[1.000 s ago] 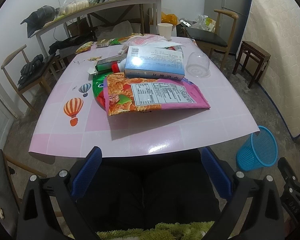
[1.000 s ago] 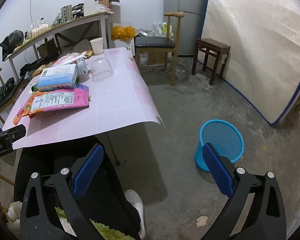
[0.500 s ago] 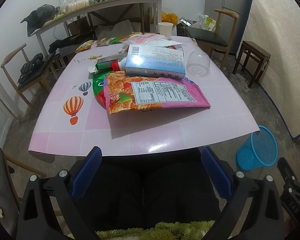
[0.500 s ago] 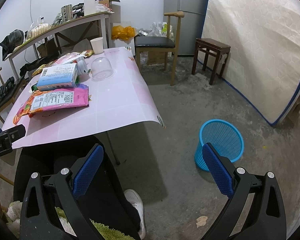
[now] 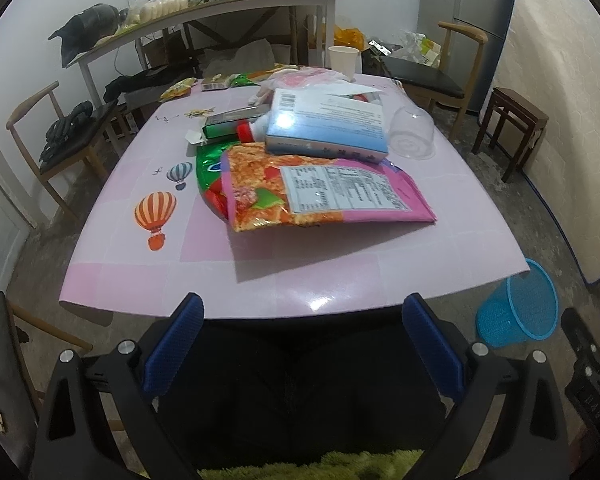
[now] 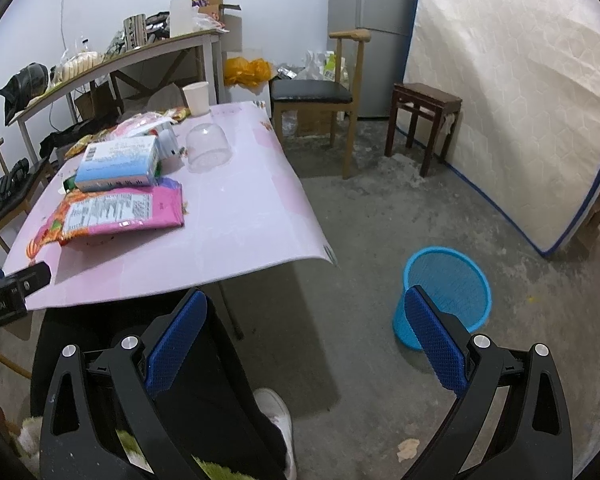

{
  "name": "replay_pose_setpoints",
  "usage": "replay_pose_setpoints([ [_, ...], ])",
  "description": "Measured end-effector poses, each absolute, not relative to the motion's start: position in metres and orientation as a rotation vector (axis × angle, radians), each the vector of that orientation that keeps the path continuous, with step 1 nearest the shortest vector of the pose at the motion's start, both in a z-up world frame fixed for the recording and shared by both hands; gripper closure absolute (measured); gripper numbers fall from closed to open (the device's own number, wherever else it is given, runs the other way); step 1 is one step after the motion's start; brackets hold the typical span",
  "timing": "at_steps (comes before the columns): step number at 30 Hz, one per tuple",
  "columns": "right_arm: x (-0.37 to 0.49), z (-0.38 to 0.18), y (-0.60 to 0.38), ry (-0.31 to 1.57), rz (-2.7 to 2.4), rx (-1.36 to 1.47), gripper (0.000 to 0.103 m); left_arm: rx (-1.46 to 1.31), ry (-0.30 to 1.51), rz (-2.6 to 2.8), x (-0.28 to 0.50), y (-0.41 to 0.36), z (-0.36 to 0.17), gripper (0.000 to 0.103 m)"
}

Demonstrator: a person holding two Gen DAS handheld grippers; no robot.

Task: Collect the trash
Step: 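Grasp the clear plastic cup with the right gripper while the left gripper grasps a plastic wrapper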

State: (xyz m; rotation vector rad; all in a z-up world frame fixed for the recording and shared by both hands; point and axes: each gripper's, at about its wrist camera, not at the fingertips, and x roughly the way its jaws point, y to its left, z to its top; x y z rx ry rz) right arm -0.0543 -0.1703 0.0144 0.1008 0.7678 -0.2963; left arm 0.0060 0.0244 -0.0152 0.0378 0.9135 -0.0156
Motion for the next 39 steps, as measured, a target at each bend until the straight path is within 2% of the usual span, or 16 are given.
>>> replay_pose_setpoints([
  [12, 0.019, 0.034, -0.147, 0.674, -0.179, 0.095, 0.008, -0.043, 0.847, 0.003, 0.058, 0.095, -0.002, 0.006],
  [22, 0.105, 0.046, -0.157, 0.653, -0.040, 0.182, 0.008, -0.166, 0.720, -0.272, 0.126, 0.140, 0.037, 0.006],
  [27, 0.156, 0.042, -0.166, 0.707, 0.035, 0.221, 0.008, -0.147, 0.778, -0.363, 0.192, 0.135, 0.056, 0.006],
  [31, 0.191, 0.033, -0.172, 0.758, 0.067, 0.238, 0.008, -0.307, 0.883, -0.427, 0.252, 0.142, 0.048, 0.006],
  [32, 0.200, 0.029, -0.173, 0.776, 0.082, 0.236, 0.008, -0.372, 0.935, -0.436, 0.274, 0.144, 0.041, 0.007],
  [34, 0.208, 0.022, -0.173, 0.799, 0.094, 0.229, 0.008, -0.464, 0.994, -0.451, 0.297, 0.149, 0.029, 0.017],
  [39, 0.226, 0.005, -0.175, 0.854, 0.128, 0.221, 0.008, -0.705, 1.142, -0.397, 0.348, 0.158, -0.010, 0.031],
])
